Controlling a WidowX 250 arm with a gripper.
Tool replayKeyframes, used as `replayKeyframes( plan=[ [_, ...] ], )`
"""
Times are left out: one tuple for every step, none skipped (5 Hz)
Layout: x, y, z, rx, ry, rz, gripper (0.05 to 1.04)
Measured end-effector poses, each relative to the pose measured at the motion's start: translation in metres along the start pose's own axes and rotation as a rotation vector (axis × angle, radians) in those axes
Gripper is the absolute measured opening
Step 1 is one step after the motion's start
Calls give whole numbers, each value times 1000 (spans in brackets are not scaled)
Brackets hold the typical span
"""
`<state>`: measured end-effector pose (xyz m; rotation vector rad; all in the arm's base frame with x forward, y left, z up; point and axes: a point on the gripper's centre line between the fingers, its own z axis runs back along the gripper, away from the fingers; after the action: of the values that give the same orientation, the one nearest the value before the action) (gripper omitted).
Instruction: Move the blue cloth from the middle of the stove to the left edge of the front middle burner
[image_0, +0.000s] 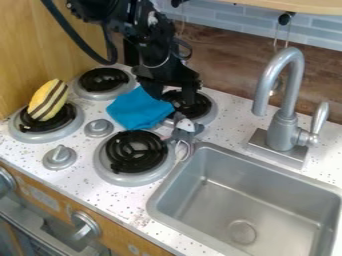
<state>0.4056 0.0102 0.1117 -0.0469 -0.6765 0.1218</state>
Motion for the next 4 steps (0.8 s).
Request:
replayKeyframes(
  plan=[
    [-10,1,-9,3,35,1,1005],
    [-9,25,-11,48,24,46,1005],
    [-8,47,-10,97,16,128,1005],
    [4,70,-4,160,-23,204,1005]
  ],
)
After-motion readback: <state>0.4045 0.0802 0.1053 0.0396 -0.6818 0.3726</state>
